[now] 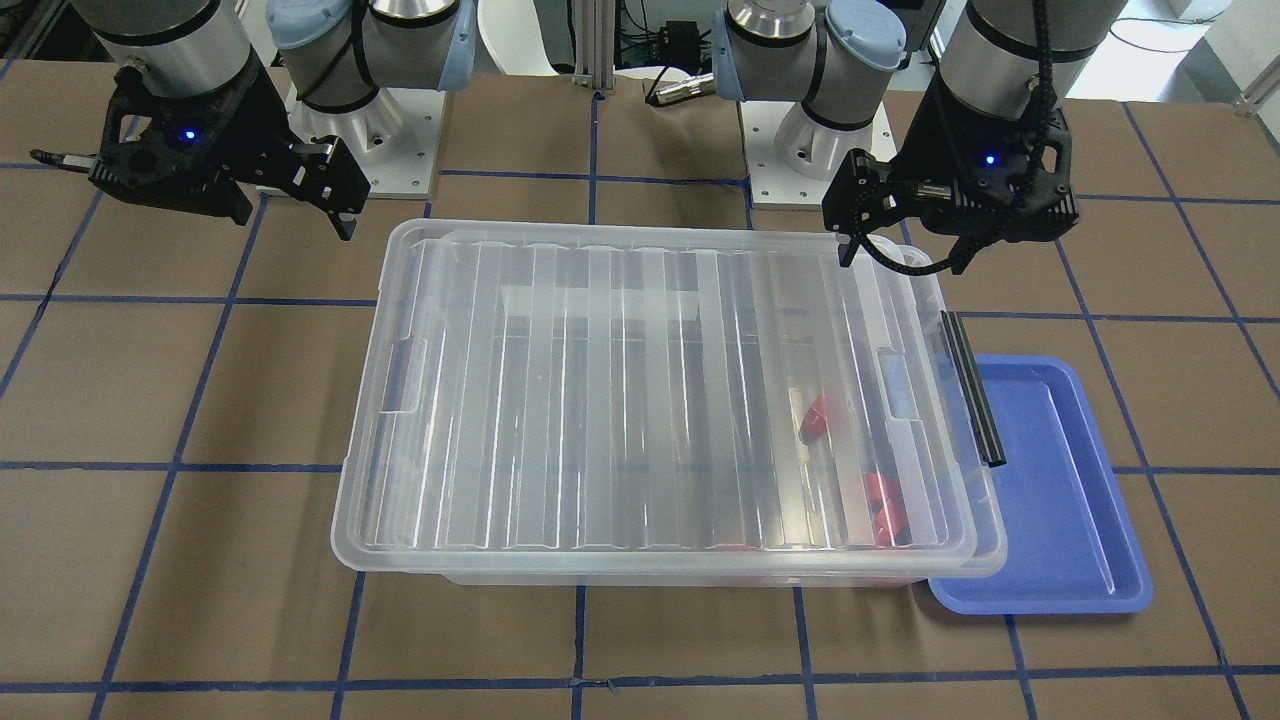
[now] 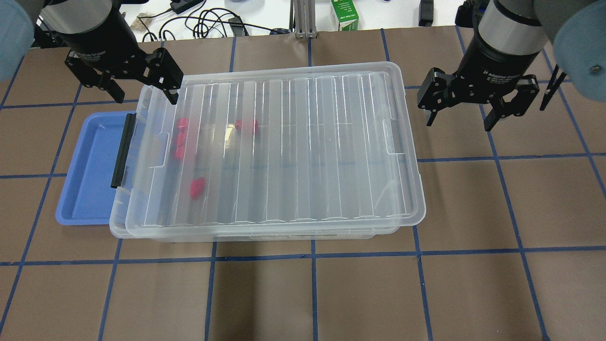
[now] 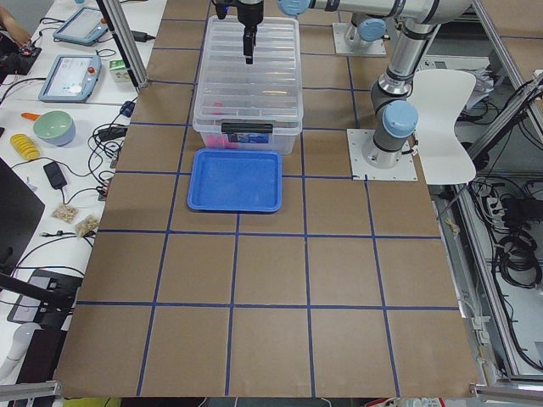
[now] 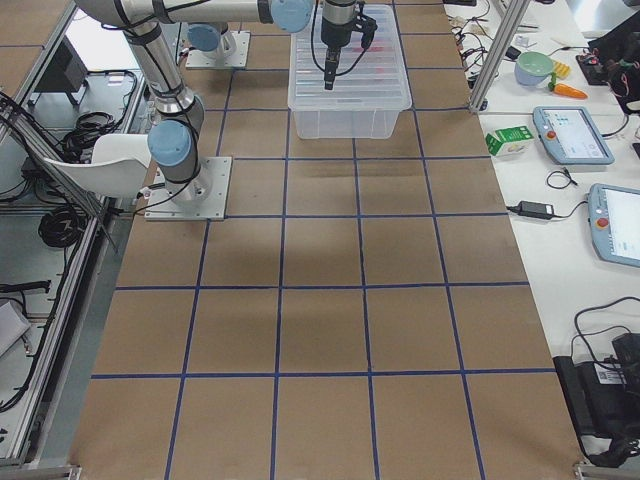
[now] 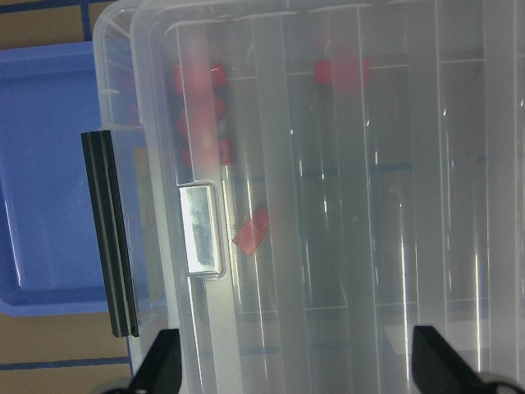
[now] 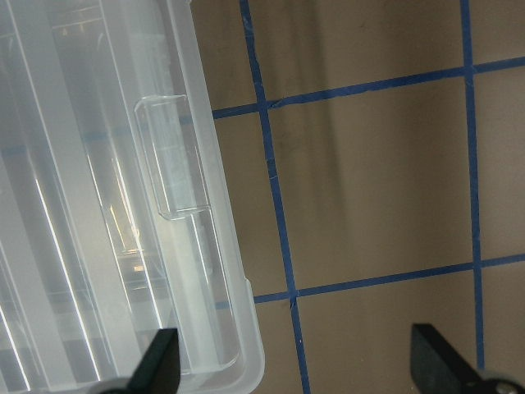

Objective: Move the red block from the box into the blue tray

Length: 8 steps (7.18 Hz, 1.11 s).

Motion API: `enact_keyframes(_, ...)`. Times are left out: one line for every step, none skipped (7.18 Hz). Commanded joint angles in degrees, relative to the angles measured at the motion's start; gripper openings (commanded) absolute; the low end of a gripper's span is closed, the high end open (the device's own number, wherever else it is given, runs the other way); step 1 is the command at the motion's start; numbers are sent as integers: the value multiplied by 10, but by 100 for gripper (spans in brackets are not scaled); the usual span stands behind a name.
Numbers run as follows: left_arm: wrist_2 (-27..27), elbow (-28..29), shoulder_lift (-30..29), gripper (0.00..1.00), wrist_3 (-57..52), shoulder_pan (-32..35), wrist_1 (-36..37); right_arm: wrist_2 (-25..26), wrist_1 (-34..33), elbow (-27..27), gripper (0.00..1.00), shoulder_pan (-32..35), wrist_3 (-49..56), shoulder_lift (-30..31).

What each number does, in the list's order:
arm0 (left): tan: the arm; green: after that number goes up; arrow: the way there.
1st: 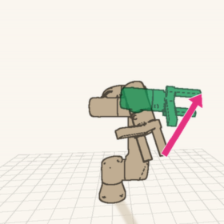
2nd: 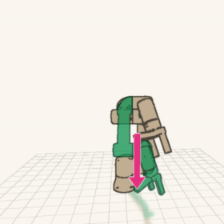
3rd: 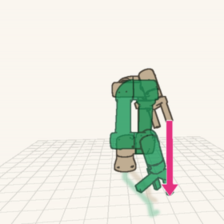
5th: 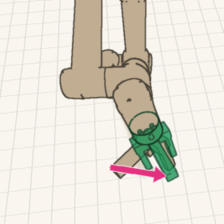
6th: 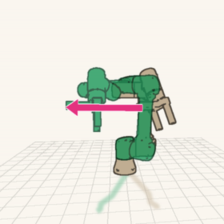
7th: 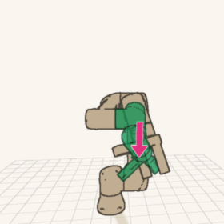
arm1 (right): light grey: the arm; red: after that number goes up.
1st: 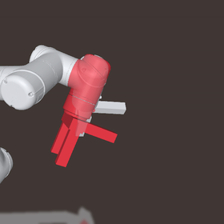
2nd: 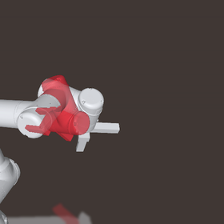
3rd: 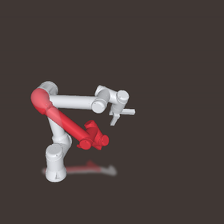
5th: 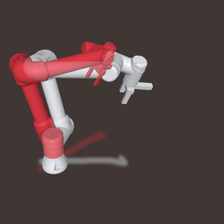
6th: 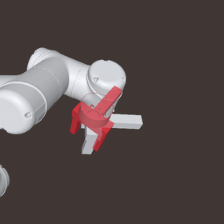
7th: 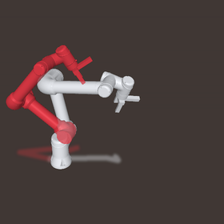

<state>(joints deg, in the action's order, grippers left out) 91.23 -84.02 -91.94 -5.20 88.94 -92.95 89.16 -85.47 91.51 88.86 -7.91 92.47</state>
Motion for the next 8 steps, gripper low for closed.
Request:
enact_keyframes(0,0,0,100,0,0,0,2,-4,1,100,0,-2,-4)
enact_keyframes(0,0,0,100,0,0,0,1,-6,1,100,0,9,-5)
enact_keyframes(0,0,0,100,0,0,0,-3,-28,1,100,0,10,-12)
enact_keyframes(0,0,0,100,0,0,0,-3,-62,-2,100,0,13,-43)
enact_keyframes(0,0,0,100,0,0,0,-1,-67,-1,100,1,10,-53)
enact_keyframes(0,0,0,100,-1,0,0,-3,-67,-1,100,2,6,-61)
enact_keyframes(0,0,0,100,0,0,0,-3,-78,-2,100,3,8,-75)
enact_keyframes(0,0,0,100,0,0,0,-3,-81,-2,100,5,12,-86)
